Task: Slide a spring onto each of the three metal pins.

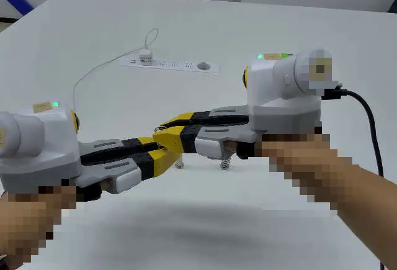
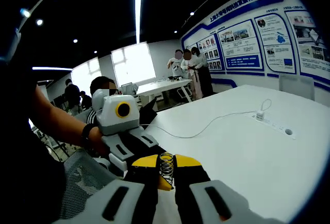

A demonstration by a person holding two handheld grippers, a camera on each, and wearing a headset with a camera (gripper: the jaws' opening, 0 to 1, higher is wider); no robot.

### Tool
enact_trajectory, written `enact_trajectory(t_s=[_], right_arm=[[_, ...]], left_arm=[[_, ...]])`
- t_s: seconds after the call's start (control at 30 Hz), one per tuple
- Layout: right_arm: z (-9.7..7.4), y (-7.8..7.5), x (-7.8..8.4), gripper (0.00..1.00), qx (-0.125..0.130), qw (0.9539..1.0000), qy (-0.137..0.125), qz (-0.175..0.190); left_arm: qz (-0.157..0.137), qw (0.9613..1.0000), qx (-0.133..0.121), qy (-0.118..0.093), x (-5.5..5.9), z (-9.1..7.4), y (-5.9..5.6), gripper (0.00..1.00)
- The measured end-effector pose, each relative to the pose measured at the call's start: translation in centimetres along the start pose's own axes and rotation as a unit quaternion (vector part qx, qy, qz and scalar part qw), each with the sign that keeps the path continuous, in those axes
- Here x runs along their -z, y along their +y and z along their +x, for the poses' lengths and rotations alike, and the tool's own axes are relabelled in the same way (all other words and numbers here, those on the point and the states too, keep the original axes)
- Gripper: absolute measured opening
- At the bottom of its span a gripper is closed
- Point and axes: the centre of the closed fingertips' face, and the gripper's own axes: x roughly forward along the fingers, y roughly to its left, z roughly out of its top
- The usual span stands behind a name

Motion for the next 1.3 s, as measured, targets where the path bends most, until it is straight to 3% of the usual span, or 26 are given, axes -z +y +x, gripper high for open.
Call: enact_trajectory(t_s=[0.2, 0.43, 0.87, 1.3], right_arm=[[0.1, 0.1, 0.6, 0.12, 0.006, 0.9985, 0.027, -0.047], [0.1, 0.1, 1.1, 0.12, 0.014, 0.9948, 0.051, -0.087], [0.3, 0.2, 1.5, 0.12, 0.007, 0.9959, 0.057, -0.069], [0.3, -0.1, 1.3, 0.11, 0.014, 0.9946, 0.059, -0.084]], left_arm=[[0.062, 0.9975, -0.009, 0.034, 0.7, 0.2, 0.1, 0.11], [0.080, 0.9956, -0.012, 0.048, 1.0, 0.2, 0.4, 0.10], [0.103, 0.9933, -0.013, 0.050, 1.2, 0.2, 0.3, 0.10], [0.112, 0.9921, -0.014, 0.055, 1.3, 0.3, 0.5, 0.16]])
